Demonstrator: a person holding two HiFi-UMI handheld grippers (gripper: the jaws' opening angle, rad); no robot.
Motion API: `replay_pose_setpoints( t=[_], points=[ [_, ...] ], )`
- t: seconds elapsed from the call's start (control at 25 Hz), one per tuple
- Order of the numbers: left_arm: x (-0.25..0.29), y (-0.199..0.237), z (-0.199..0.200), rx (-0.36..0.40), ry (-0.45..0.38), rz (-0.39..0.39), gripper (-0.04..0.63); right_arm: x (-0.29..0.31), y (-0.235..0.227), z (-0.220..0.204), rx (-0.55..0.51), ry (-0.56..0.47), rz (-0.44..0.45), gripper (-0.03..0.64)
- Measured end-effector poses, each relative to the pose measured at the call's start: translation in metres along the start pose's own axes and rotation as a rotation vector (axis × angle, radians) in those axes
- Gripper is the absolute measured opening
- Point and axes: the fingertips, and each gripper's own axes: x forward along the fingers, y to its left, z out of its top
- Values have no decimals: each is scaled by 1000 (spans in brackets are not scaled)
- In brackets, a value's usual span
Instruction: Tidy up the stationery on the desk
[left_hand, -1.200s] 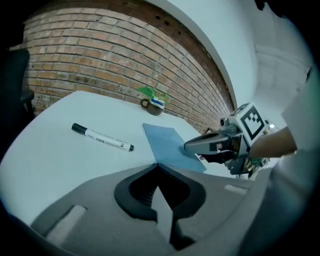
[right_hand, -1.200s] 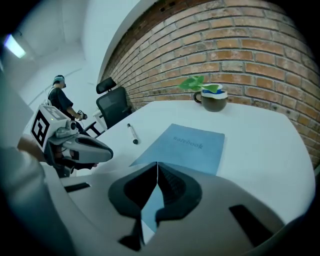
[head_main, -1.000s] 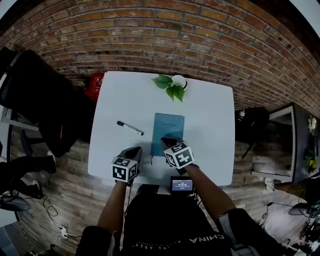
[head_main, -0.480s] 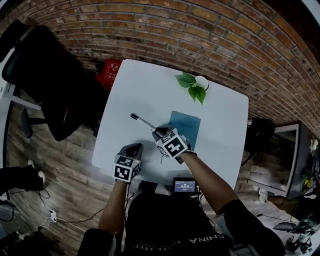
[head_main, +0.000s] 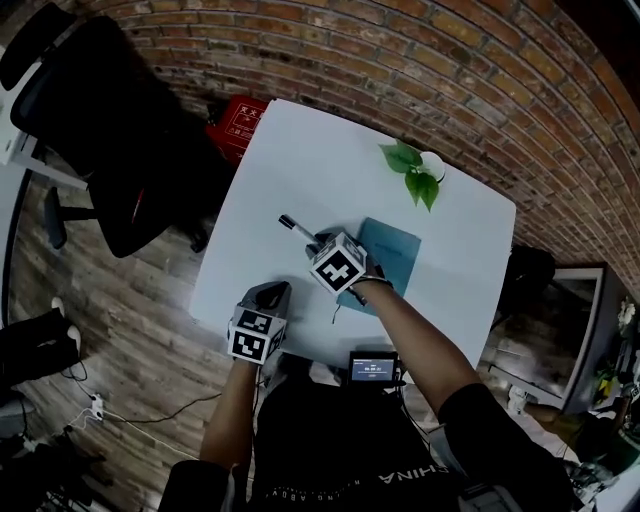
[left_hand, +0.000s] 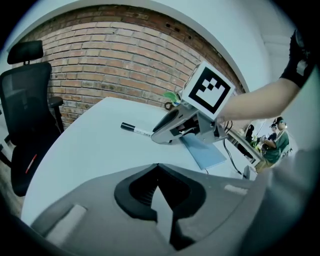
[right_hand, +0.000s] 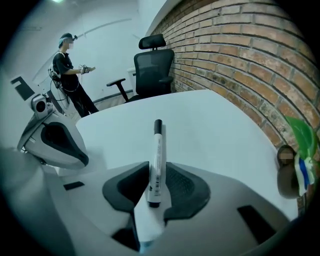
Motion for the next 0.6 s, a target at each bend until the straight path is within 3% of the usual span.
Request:
replay_pose_setpoints(
  t=[0.32, 0.6],
  points=[
    [-1, -2, -7, 7, 19, -3, 11, -7, -3, -4, 52, -16, -22, 74],
    [8, -23, 8, 60, 22, -41, 11, -38, -18, -20, 202, -102, -33, 74]
  ],
)
